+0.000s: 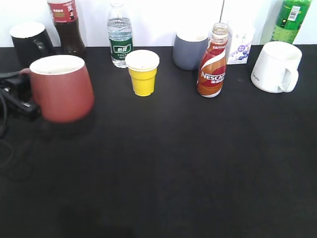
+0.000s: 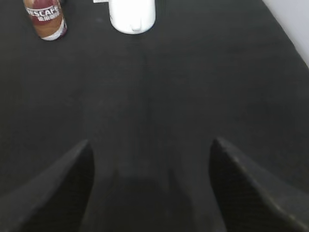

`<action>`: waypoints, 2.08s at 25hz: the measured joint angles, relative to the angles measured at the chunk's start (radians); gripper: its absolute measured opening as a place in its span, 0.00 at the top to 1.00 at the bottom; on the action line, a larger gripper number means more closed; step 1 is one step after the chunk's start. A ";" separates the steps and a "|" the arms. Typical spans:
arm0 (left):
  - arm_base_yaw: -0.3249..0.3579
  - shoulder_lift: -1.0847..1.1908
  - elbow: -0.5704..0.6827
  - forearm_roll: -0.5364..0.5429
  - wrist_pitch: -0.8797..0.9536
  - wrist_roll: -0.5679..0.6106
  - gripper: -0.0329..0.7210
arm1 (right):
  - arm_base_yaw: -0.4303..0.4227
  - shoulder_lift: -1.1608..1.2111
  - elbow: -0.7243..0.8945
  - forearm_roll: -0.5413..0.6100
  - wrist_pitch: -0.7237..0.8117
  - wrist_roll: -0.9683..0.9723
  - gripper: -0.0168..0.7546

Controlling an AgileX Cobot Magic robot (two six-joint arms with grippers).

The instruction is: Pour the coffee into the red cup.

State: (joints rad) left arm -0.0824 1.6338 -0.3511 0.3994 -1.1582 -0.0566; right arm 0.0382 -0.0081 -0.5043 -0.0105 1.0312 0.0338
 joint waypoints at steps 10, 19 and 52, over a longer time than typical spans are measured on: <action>0.000 0.000 0.002 0.000 -0.001 0.000 0.90 | 0.000 0.343 0.076 0.020 -0.684 0.000 0.23; 0.000 0.000 0.002 0.000 -0.001 0.000 0.90 | 0.000 1.346 0.266 -0.119 -2.026 0.008 0.23; 0.000 0.000 0.002 0.001 -0.001 0.000 0.90 | 0.425 2.220 -0.460 0.278 -2.055 -0.056 0.27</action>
State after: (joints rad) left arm -0.0824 1.6338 -0.3491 0.4001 -1.1591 -0.0566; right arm 0.4630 2.2119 -0.9643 0.2679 -1.0235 -0.0219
